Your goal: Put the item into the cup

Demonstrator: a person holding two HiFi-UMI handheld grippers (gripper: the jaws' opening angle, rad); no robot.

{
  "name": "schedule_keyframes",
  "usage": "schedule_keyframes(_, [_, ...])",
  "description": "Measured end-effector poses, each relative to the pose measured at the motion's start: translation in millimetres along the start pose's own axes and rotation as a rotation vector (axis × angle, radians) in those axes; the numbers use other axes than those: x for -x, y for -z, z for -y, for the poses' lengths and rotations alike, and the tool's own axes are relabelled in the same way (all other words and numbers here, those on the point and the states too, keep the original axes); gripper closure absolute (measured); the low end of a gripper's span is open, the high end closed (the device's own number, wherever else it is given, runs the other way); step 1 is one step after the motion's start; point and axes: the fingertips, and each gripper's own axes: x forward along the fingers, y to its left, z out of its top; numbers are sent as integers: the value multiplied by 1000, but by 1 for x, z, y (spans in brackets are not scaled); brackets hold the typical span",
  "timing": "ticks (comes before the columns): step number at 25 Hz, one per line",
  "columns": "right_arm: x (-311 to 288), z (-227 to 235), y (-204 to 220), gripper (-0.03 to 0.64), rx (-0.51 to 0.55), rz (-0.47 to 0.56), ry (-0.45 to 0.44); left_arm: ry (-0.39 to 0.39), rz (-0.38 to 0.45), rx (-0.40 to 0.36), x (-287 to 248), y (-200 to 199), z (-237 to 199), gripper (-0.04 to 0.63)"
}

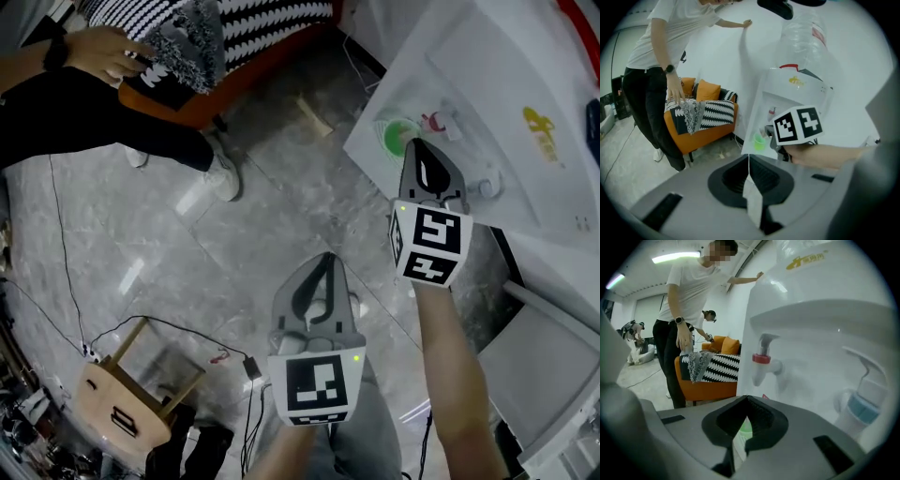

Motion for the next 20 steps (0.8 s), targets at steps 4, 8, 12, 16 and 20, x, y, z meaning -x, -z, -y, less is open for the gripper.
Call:
schedule_keyframes(4, [-15, 4, 16, 606, -21, -34, 14, -4, -11, 13, 3, 6, -3, 581])
schedule_keyframes(8, [-22, 7, 23, 606, -34, -34, 15, -10, -22, 15, 8, 12, -9, 581])
schedule_keyframes(12, [-25, 10, 22, 604, -61, -13, 10, -22, -34, 12, 9, 19, -17, 581])
schedule_keyframes(16, [-19, 8, 19, 604, -79, 18, 1, -27, -34, 10, 10, 22, -19, 581])
schedule_keyframes(20, [-6, 5, 18, 604, -79, 30, 6, -22, -28, -3, 13, 24, -16, 581])
